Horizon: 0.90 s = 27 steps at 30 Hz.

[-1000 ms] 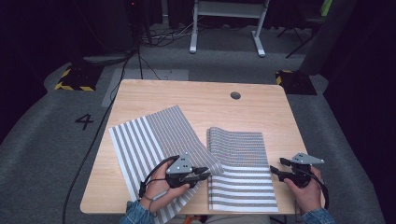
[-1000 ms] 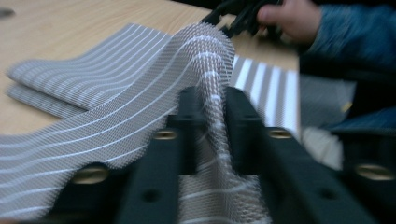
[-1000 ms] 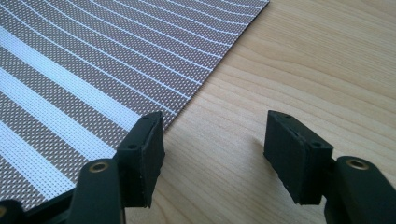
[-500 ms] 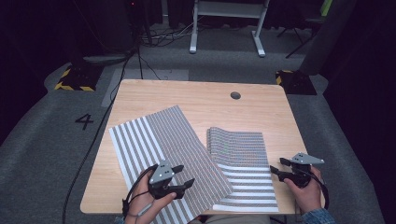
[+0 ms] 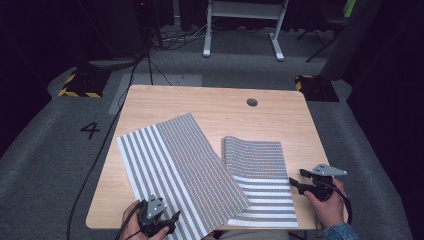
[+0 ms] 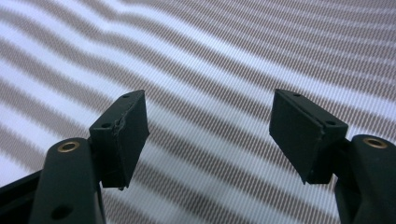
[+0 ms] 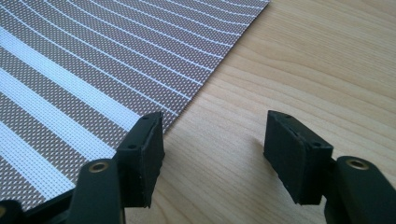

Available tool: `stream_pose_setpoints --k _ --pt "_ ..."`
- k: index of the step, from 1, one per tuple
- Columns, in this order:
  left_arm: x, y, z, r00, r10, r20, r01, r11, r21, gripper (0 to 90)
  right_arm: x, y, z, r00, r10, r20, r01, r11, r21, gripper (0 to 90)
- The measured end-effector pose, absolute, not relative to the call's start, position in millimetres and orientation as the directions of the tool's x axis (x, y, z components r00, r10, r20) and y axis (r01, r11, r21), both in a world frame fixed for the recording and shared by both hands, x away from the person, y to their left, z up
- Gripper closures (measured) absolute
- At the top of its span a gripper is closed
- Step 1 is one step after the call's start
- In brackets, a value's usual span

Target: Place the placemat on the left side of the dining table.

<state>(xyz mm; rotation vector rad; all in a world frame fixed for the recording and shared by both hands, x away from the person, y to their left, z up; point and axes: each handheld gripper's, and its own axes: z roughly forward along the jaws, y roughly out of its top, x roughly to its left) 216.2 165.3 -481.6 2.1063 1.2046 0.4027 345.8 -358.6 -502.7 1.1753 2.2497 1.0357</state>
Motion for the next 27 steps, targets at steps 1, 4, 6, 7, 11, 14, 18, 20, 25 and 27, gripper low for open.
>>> stream_pose_setpoints --k 1,4,6,7,11,14,18,20,25,27 --pt "213 166 -483 0.510 0.858 -0.058 0.653 -0.342 0.676 28.9 346 -358 -503 -0.568 0.823 -0.008 0.529 0.372 0.763 37.4" --pt "210 168 -489 0.492 0.869 -0.053 0.682 -0.347 0.644 28.7 346 -358 -503 -0.568 0.823 -0.009 0.529 0.373 0.763 37.1" --pt "212 168 -493 0.490 0.871 -0.040 0.694 -0.362 0.622 27.5 346 -358 -503 -0.568 0.823 -0.008 0.529 0.373 0.762 36.6" --pt "212 168 -493 0.487 0.872 -0.039 0.695 -0.360 0.623 26.1 346 -358 -503 -0.569 0.822 -0.008 0.529 0.373 0.762 36.3" --pt "212 167 -494 0.483 0.875 -0.036 0.696 -0.358 0.623 26.0 346 -358 -503 -0.570 0.822 -0.007 0.529 0.374 0.762 36.0" --pt "211 167 -495 0.477 0.878 -0.042 0.692 -0.345 0.634 25.9 346 -358 -503 -0.571 0.821 -0.007 0.529 0.374 0.762 36.0" --pt "213 166 -493 0.476 0.878 -0.043 0.704 -0.351 0.618 26.0 346 -358 -503 -0.571 0.821 -0.007 0.529 0.374 0.762 35.9" --pt "215 164 -491 0.471 0.881 -0.039 0.717 -0.357 0.599 27.0 346 -358 -503 -0.571 0.821 -0.007 0.528 0.374 0.762 35.9" --pt "222 161 -486 0.472 0.881 -0.026 0.745 -0.383 0.546 28.4 346 -357 -503 -0.570 0.821 -0.007 0.528 0.374 0.763 35.8" --pt "223 160 -485 0.465 0.885 -0.026 0.750 -0.378 0.542 31.3 346 -357 -503 -0.570 0.821 -0.007 0.528 0.374 0.762 35.8"
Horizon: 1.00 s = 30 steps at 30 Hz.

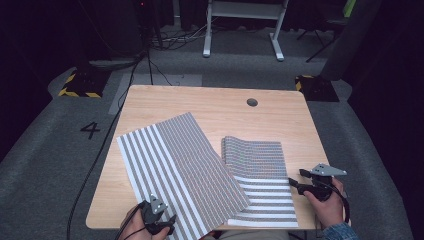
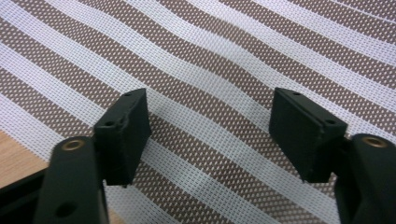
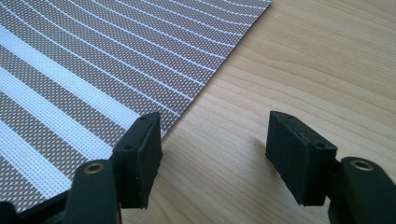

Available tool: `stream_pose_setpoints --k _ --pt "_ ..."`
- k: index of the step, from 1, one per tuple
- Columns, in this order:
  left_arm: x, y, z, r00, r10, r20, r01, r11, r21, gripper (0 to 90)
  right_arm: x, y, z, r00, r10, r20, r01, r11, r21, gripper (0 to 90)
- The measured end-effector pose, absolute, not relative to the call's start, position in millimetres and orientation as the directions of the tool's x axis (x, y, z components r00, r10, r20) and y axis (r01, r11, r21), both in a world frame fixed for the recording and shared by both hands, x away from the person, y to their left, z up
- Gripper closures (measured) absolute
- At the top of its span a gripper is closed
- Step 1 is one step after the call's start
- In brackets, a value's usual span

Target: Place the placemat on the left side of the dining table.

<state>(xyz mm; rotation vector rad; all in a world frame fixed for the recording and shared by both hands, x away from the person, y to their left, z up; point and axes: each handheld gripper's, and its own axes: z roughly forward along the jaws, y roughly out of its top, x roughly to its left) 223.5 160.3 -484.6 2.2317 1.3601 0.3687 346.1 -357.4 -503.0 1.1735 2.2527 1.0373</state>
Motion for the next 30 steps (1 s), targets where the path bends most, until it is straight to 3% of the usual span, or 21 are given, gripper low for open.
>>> stream_pose_setpoints --k 5,11,19,30 --pt "227 166 -485 0.471 0.882 -0.027 0.726 -0.369 0.581 51.0 346 -358 -503 -0.574 0.819 -0.016 0.526 0.383 0.759 35.7" --pt "233 173 -484 0.517 0.856 -0.025 0.692 -0.400 0.601 80.7 346 -358 -503 -0.572 0.820 -0.007 0.529 0.376 0.761 35.7" --pt "236 185 -467 0.553 0.831 -0.051 0.668 -0.407 0.623 85.4 346 -358 -503 -0.572 0.820 -0.007 0.529 0.375 0.761 35.6" --pt "258 217 -432 0.558 0.830 0.004 0.620 -0.420 0.662 84.4 346 -357 -503 -0.572 0.821 -0.007 0.529 0.375 0.761 35.6"
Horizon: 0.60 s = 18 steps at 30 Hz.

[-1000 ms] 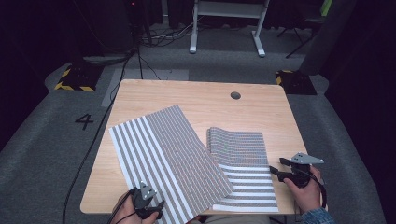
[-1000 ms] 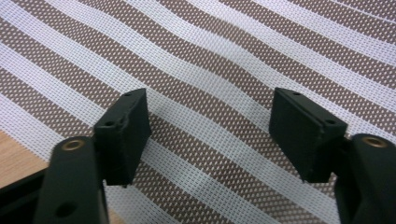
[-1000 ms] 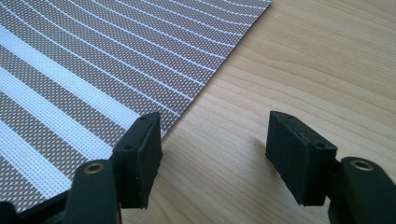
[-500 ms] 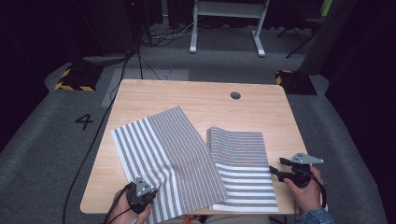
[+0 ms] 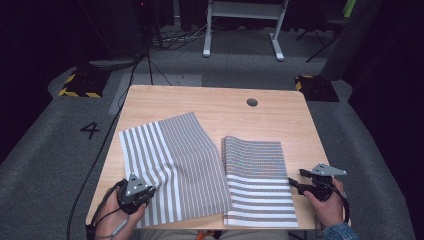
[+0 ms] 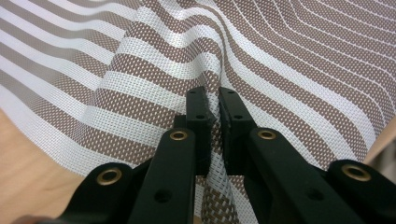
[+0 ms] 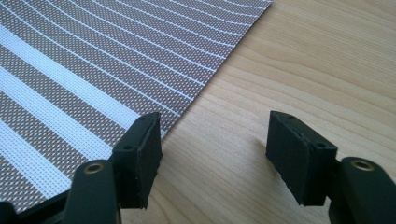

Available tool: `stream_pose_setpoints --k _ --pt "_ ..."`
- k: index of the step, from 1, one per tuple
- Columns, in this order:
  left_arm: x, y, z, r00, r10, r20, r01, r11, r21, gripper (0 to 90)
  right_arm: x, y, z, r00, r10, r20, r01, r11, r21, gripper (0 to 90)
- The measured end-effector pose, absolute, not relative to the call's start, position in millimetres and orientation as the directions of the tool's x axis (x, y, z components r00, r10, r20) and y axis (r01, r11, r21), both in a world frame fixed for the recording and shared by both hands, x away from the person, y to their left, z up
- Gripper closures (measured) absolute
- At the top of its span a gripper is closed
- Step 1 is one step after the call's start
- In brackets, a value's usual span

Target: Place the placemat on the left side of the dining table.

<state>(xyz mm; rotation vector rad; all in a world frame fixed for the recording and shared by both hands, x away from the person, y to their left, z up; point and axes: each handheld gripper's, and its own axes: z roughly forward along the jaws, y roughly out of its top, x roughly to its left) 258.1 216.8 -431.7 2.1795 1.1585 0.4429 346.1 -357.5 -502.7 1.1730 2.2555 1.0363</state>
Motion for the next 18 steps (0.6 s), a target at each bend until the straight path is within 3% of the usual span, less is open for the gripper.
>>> stream_pose_setpoints --k 11,18 --pt "295 248 -430 0.575 0.818 -0.018 0.623 -0.423 0.658 84.3 346 -358 -503 -0.572 0.820 -0.007 0.529 0.375 0.761 35.6" --pt "325 261 -440 0.639 0.769 -0.002 0.611 -0.507 0.608 84.2 346 -358 -503 -0.572 0.820 -0.014 0.527 0.381 0.760 35.5"
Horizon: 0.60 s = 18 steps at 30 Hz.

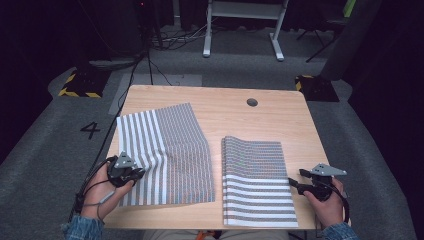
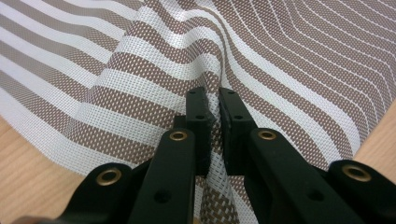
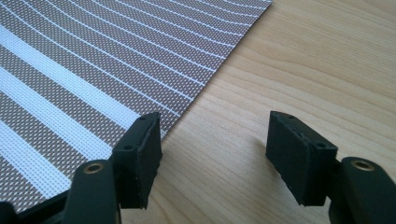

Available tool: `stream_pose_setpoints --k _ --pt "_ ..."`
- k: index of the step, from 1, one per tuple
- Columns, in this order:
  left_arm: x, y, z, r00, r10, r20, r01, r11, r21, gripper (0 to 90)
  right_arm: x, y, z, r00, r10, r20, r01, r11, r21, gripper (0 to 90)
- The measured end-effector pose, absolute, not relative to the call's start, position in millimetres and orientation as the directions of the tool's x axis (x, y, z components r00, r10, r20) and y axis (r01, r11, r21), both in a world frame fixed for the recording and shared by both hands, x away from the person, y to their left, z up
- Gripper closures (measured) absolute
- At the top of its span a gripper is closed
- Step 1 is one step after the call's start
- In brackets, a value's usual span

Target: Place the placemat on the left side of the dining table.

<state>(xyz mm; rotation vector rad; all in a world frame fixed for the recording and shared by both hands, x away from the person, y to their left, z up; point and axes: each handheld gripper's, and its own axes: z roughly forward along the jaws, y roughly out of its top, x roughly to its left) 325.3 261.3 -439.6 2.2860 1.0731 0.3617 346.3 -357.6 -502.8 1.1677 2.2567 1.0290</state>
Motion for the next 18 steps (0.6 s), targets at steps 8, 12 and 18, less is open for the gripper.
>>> stream_pose_setpoints --k 8,12,18 --pt "343 282 -451 0.548 0.834 -0.070 0.635 -0.360 0.684 55.2 346 -357 -503 -0.572 0.820 -0.014 0.528 0.381 0.760 35.5" --pt "337 270 -447 0.524 0.850 -0.047 0.623 -0.345 0.702 37.9 346 -357 -503 -0.572 0.820 -0.013 0.528 0.380 0.759 35.5" --pt "323 226 -442 0.533 0.844 -0.060 0.608 -0.333 0.721 35.5 346 -357 -503 -0.571 0.820 -0.014 0.528 0.381 0.759 35.4"
